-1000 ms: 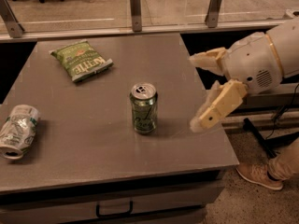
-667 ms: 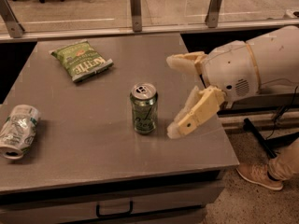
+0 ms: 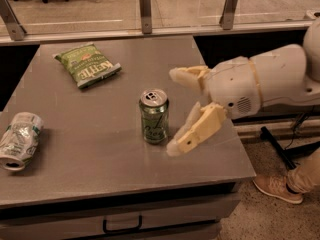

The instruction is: Move green can near green jalapeno chip bag

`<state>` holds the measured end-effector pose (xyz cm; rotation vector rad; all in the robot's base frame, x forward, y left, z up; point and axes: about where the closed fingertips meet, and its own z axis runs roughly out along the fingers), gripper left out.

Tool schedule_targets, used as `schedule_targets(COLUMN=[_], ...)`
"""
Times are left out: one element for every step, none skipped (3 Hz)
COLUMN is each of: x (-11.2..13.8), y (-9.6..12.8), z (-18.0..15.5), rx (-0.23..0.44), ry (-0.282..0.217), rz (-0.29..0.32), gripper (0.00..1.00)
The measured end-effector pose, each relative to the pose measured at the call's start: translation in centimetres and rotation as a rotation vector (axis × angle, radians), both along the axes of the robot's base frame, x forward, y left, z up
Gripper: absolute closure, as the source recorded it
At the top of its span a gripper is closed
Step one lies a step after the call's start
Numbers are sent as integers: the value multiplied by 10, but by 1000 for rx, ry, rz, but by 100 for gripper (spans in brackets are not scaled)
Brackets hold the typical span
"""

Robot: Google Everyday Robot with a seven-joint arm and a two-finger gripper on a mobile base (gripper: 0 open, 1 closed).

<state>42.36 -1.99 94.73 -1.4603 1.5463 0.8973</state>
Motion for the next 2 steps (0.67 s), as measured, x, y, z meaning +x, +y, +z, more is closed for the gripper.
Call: schedule_targets(x=[2, 24], y=[18, 16], z=[-25, -44], rx=[38, 57], ry=[11, -7], rz=[0, -35], gripper=[0, 0])
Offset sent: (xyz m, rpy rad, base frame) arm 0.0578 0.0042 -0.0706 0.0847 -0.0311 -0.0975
